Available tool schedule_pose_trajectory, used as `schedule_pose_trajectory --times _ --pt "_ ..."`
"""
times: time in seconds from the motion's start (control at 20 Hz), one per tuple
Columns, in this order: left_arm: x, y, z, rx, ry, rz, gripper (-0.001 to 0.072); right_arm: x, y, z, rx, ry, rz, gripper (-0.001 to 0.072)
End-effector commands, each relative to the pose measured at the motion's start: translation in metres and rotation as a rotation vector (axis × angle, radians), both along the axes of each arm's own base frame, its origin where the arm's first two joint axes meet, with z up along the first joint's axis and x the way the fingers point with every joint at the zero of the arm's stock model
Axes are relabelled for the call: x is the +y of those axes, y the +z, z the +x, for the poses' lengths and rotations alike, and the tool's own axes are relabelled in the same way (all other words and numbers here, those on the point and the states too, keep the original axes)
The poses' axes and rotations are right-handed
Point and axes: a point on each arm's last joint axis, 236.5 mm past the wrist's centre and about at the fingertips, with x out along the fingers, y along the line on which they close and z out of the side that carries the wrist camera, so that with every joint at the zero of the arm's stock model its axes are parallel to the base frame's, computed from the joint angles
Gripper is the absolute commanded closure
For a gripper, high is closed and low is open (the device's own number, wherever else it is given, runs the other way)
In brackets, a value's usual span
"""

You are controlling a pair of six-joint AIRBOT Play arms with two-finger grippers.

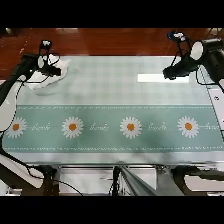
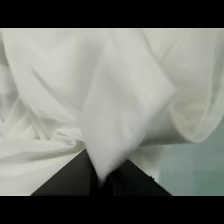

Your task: Fold the shirts.

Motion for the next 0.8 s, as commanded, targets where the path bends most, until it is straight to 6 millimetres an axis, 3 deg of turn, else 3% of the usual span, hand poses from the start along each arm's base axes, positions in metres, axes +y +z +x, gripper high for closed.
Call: schedule_pose_trajectory --times 0.0,0.05,0.15,0.25,0.35,0.4,0.5,0.6,0.75 --pt "-0.004 0.075 0.010 -0.073 0.008 0.009 0.0676 -0.020 0.001 -0.007 0.034 0.022 -0.103 0.0360" --pt "-0.011 0.123 0.017 -0.160 0.005 0.003 0.0676 -0.035 0.002 -0.011 0.051 0.018 -0.167 0.0360" --pt "-0.041 0.243 0.017 -0.390 -0.035 -0.032 0.0675 -0.058 0.005 -0.019 0.085 -0.013 -0.234 0.0360" --pt "-0.077 0.350 -0.011 -0.595 -0.102 -0.075 0.0675 -0.076 0.002 -0.030 0.131 -0.065 -0.236 0.0360" --pt "-0.113 0.430 -0.061 -0.754 -0.183 -0.117 0.0675 -0.096 0.000 -0.045 0.185 -0.122 -0.233 0.0360" --pt "-0.128 0.452 -0.084 -0.792 -0.219 -0.139 0.0675 -0.105 -0.001 -0.051 0.205 -0.154 -0.227 0.0360" --pt "-0.158 0.472 -0.123 -0.809 -0.294 -0.181 0.0675 -0.122 -0.003 -0.062 0.236 -0.221 -0.209 0.0360" --pt "-0.192 0.468 -0.150 -0.759 -0.372 -0.216 0.0674 -0.134 -0.005 -0.071 0.264 -0.269 -0.179 0.0360" --pt "-0.255 0.437 -0.169 -0.654 -0.509 -0.248 0.0674 -0.139 -0.007 -0.078 0.273 -0.316 -0.102 0.0360"
